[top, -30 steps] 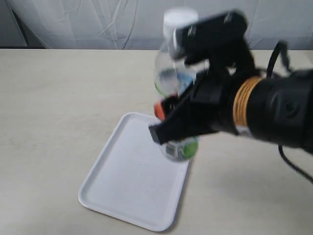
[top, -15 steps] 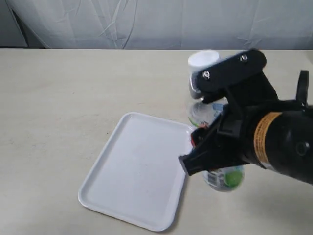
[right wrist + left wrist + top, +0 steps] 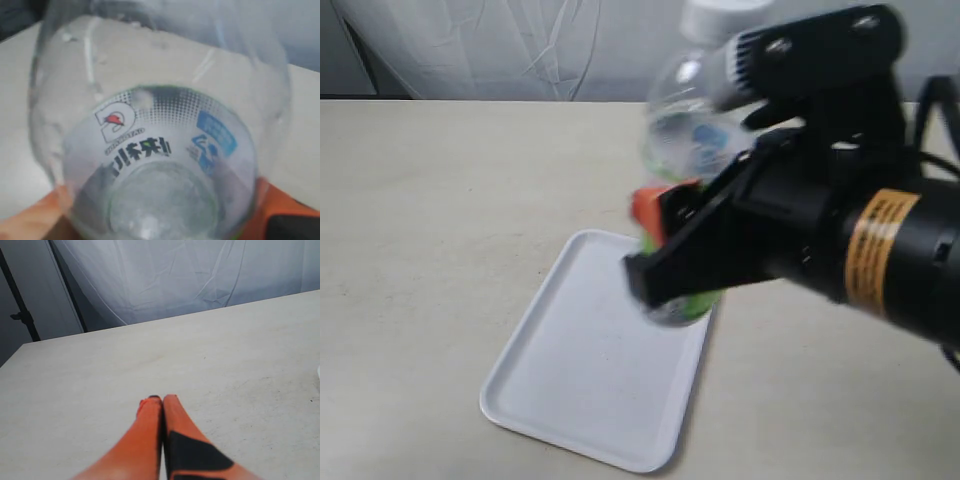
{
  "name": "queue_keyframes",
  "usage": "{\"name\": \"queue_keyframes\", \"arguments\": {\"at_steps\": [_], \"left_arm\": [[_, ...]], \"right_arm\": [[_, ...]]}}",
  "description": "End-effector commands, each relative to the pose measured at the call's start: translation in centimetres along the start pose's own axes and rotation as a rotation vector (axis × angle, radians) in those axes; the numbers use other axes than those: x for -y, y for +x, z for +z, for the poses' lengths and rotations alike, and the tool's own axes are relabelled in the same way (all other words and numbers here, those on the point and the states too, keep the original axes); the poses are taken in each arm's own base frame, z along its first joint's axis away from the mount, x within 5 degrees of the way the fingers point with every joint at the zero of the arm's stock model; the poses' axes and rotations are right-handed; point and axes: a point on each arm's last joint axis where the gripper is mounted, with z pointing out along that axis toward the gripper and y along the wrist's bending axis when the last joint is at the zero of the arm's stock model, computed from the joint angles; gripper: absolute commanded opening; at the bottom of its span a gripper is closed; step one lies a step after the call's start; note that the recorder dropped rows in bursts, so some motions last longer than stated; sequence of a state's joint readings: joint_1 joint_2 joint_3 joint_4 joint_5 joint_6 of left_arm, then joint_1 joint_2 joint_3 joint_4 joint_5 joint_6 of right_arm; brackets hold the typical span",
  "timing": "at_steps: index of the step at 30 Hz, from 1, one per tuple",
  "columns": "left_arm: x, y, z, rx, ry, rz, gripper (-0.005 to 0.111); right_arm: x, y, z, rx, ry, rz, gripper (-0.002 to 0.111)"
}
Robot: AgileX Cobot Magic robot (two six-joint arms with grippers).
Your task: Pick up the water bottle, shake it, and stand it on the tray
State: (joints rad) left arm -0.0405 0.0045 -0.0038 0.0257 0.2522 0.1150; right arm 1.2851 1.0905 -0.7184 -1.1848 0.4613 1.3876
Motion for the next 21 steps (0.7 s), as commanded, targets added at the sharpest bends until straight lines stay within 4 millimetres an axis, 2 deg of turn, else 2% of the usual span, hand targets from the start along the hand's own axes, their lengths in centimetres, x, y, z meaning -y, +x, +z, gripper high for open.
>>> {"name": "queue_keyframes", "arguments": {"at_steps": [1,2,3,4,5,6,7,9,10,11,13,14,16,18,21], "left_arm": [[0.0,0.0,0.0,0.014,-0.002,0.003,0.0],[0.0,0.0,0.0,0.014,-0.002,0.003,0.0],[0.0,0.0,0.0,0.014,-0.002,0.003,0.0],[0.0,0.0,0.0,0.014,-0.002,0.003,0.0],[0.0,0.0,0.0,0.014,-0.002,0.003,0.0],[0.0,0.0,0.0,0.014,-0.002,0.003,0.0],[0.0,0.0,0.0,0.014,-0.002,0.003,0.0],[0.0,0.0,0.0,0.014,-0.002,0.003,0.0],[0.0,0.0,0.0,0.014,-0.002,0.003,0.0],[0.0,0.0,0.0,0.014,-0.002,0.003,0.0],[0.0,0.0,0.0,0.014,-0.002,0.003,0.0],[0.0,0.0,0.0,0.014,-0.002,0.003,0.0],[0.0,0.0,0.0,0.014,-0.002,0.003,0.0],[0.0,0.0,0.0,0.014,-0.002,0.003,0.0],[0.0,0.0,0.0,0.014,-0.002,0.003,0.0]], "right_arm": [[2.7,-0.9,0.4,0.013,0.397,0.097,-0.001],[3.7,-0.7,0.1,0.012,0.539,0.152,-0.001],[3.6,-0.6,0.2,0.0,0.529,0.149,-0.001],[2.4,-0.6,0.8,-0.023,0.386,0.094,-0.001],[0.7,-0.6,1.2,-0.027,0.179,-0.02,-0.001],[-0.5,-0.6,1.4,-0.01,0.044,-0.142,-0.001],[-0.9,-0.6,1.4,0.006,-0.009,-0.223,-0.001],[0.5,-0.7,2.0,0.013,0.16,-0.133,-0.001],[1.8,-0.5,2.4,0.025,0.295,0.004,-0.001],[2.4,-0.2,2.9,0.047,0.337,0.058,-0.001],[1.5,0.5,4.3,0.065,0.116,-0.036,-0.001],[1.3,1.1,4.9,0.03,0.015,0.007,-0.001],[2.7,1.6,6.2,-0.009,0.068,0.051,-0.001],[4.5,2.3,7.5,-0.023,0.199,0.116,-0.001],[4.9,2.9,8.8,-0.059,0.216,0.153,-0.001]]}}
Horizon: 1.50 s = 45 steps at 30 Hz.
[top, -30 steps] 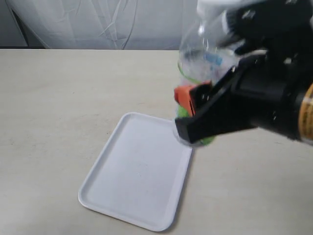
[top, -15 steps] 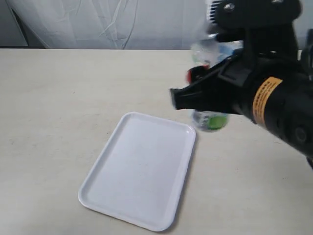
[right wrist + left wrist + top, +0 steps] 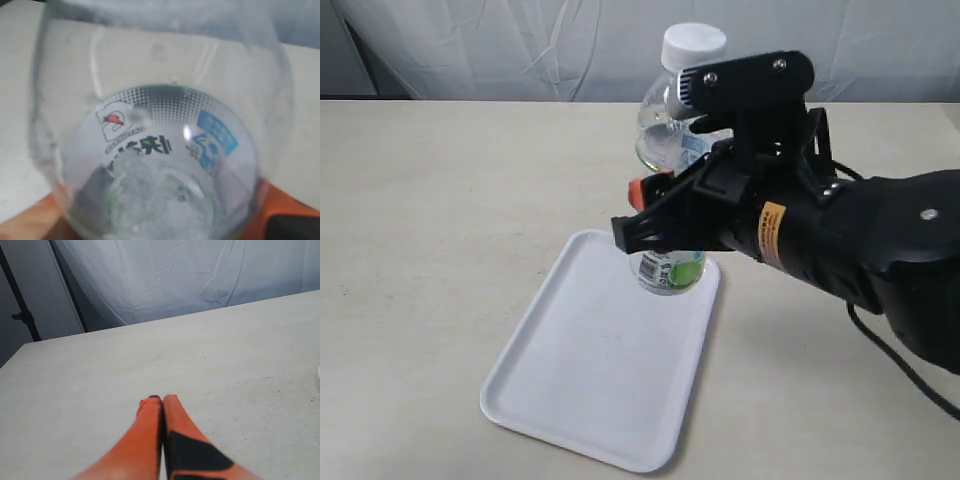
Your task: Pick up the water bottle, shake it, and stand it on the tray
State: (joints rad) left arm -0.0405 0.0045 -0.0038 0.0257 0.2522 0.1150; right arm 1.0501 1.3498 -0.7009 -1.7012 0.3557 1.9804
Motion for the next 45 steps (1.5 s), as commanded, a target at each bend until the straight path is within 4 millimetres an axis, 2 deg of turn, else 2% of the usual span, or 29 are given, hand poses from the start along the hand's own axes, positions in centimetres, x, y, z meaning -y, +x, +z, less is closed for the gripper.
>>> {"name": "queue_keyframes", "arguments": {"at_steps": [1,3,5,6,7,8,9,12,13,14,16,17,19,22,24,27,29,33,36,39,41,45], "left_arm": [[0.0,0.0,0.0,0.014,-0.002,0.003,0.0],[0.0,0.0,0.0,0.014,-0.002,0.003,0.0],[0.0,0.0,0.0,0.014,-0.002,0.003,0.0],[0.0,0.0,0.0,0.014,-0.002,0.003,0.0],[0.0,0.0,0.0,0.014,-0.002,0.003,0.0],[0.0,0.0,0.0,0.014,-0.002,0.003,0.0],[0.0,0.0,0.0,0.014,-0.002,0.003,0.0],[0.0,0.0,0.0,0.014,-0.002,0.003,0.0],[0.0,0.0,0.0,0.014,-0.002,0.003,0.0],[0.0,0.0,0.0,0.014,-0.002,0.003,0.0],[0.0,0.0,0.0,0.014,-0.002,0.0,0.0],[0.0,0.0,0.0,0.014,-0.002,0.0,0.0],[0.0,0.0,0.0,0.014,-0.002,0.0,0.0],[0.0,0.0,0.0,0.014,-0.002,0.0,0.0],[0.0,0.0,0.0,0.014,-0.002,0.003,0.0],[0.0,0.0,0.0,0.014,-0.002,0.003,0.0],[0.0,0.0,0.0,0.014,-0.002,0.003,0.0],[0.0,0.0,0.0,0.014,-0.002,0.003,0.0],[0.0,0.0,0.0,0.014,-0.002,0.003,0.0],[0.0,0.0,0.0,0.014,-0.002,0.003,0.0],[0.0,0.0,0.0,0.014,-0.002,0.003,0.0],[0.0,0.0,0.0,0.014,-0.002,0.003,0.0]], "right_arm": [[0.5,0.4,2.4,-0.046,0.021,-0.004,-0.001],[-0.7,0.6,3.5,-0.097,-0.058,0.021,-0.001],[-2.1,0.3,4.3,-0.151,-0.15,0.155,-0.001],[-2.6,0.0,4.4,-0.159,-0.203,0.12,-0.001],[-4.5,-0.9,4.2,-0.187,-0.412,0.002,-0.001],[-5.4,-1.4,3.7,-0.182,-0.543,-0.118,-0.001],[-6.7,-1.9,2.5,-0.133,-0.782,-0.342,-0.001],[-6.1,-3.3,1.9,-0.127,-0.958,-0.327,-0.001],[-5.3,-3.6,2.0,-0.157,-1.022,-0.273,-0.001],[-4.5,-4.0,2.3,-0.229,-1.042,-0.135,-0.001],[-2.7,-4.3,3.5,-0.32,-0.952,0.088,-0.001],[-2.2,-4.5,3.9,-0.298,-0.905,0.087,-0.001],[-1.1,-4.9,4.8,-0.213,-0.741,0.045,-0.001],[-0.7,-4.8,5.6,-0.091,-0.464,-0.116,-0.001],[-0.9,-4.0,5.5,-0.035,-0.259,-0.23,-0.001],[-1.8,-3.4,5.2,0.0,-0.113,-0.364,-0.001],[-2.3,-3.4,5.1,0.008,-0.103,-0.285,-0.001],[-1.7,-3.3,5.7,-0.003,-0.057,-0.102,-0.001],[-2.1,-2.8,6.0,-0.083,-0.204,0.016,-0.001],[-2.5,-2.3,6.0,-0.208,-0.456,0.061,-0.001],[-2.1,-2.2,6.1,-0.252,-0.564,0.082,-0.001],[-1.2,-2.8,6.4,-0.161,-0.645,0.131,-0.001]]}}
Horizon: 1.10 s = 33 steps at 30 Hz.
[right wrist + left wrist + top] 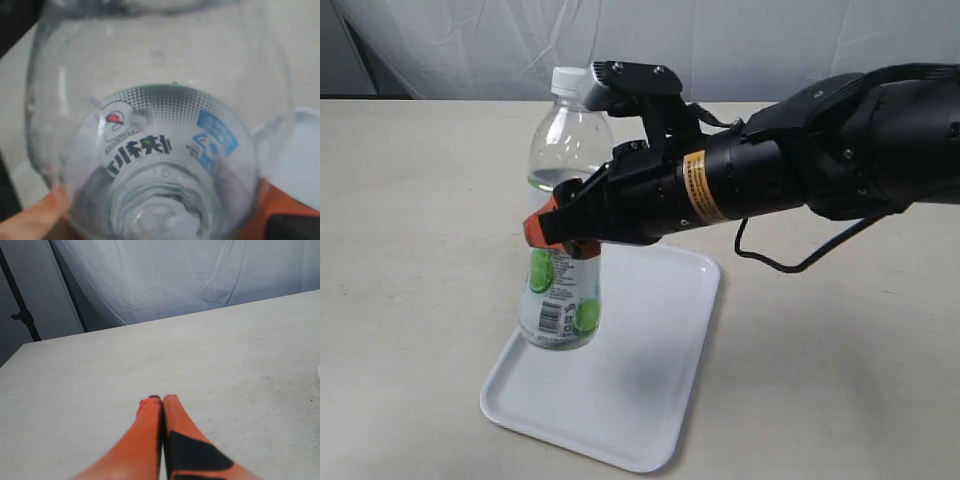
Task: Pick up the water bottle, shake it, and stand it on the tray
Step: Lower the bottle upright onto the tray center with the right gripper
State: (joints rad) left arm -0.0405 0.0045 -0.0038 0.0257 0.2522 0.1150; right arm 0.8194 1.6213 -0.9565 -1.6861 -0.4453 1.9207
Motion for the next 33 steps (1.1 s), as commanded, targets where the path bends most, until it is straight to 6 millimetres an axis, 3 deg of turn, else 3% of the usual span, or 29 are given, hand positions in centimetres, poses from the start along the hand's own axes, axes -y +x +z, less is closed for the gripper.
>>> {"name": "queue_keyframes", "arguments": {"at_steps": [1,5,8,15,24,33], "left_arm": [[0.0,0.0,0.0,0.014,-0.002,0.003,0.0],[0.0,0.0,0.0,0.014,-0.002,0.003,0.0],[0.0,0.0,0.0,0.014,-0.002,0.003,0.0],[0.0,0.0,0.0,0.014,-0.002,0.003,0.0],[0.0,0.0,0.0,0.014,-0.002,0.003,0.0],[0.0,0.0,0.0,0.014,-0.002,0.003,0.0]], "right_arm": [[0.0,-1.3,-0.8,0.142,-0.141,-0.04,-0.001],[-1.4,-1.6,-1.5,0.421,-0.357,-0.112,-0.001],[-0.4,-0.7,-1.6,0.544,-0.263,-0.177,-0.001],[3.5,4.5,-0.8,0.341,0.133,-0.327,-0.001],[3.9,5.7,-0.4,0.298,0.159,-0.401,-0.001],[5.9,8.1,1.3,0.115,0.247,-0.54,-0.001]]}}
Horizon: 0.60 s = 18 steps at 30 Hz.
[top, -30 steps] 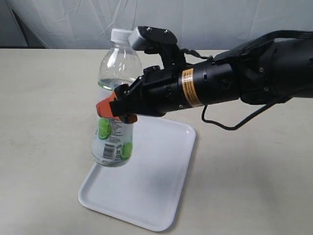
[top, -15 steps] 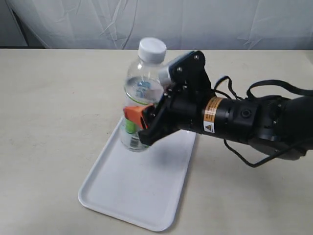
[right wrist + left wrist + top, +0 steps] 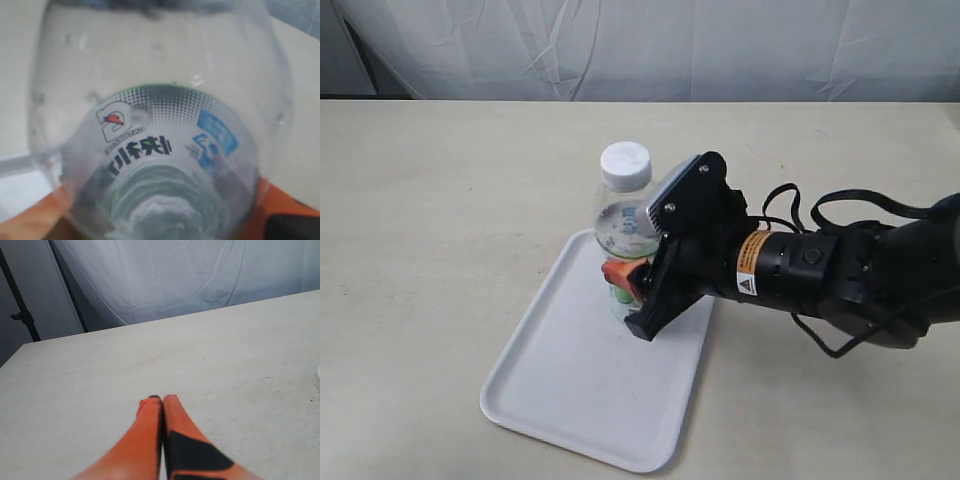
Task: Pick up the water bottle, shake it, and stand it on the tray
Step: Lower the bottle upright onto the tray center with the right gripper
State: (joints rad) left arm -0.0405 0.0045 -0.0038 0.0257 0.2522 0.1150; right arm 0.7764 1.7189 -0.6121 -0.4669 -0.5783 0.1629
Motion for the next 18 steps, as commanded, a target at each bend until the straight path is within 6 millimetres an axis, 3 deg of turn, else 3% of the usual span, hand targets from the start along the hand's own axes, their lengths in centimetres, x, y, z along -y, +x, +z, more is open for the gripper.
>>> {"name": "queue_keyframes", "arguments": {"at_steps": [1,11,13,18], "left_arm": [[0.0,0.0,0.0,0.014,-0.002,0.003,0.0],[0.0,0.0,0.0,0.014,-0.002,0.003,0.0],[0.0,0.0,0.0,0.014,-0.002,0.003,0.0],[0.0,0.0,0.0,0.014,-0.002,0.003,0.0]], "right_arm": [[0.0,0.7,0.6,-0.021,0.0,-0.06,-0.001],[-0.5,0.0,0.8,0.056,-0.016,-0.049,0.0],[-1.1,-0.1,0.9,0.058,-0.032,-0.057,0.009],[-1.8,-0.3,1.0,0.068,-0.034,-0.032,0.051]]}}
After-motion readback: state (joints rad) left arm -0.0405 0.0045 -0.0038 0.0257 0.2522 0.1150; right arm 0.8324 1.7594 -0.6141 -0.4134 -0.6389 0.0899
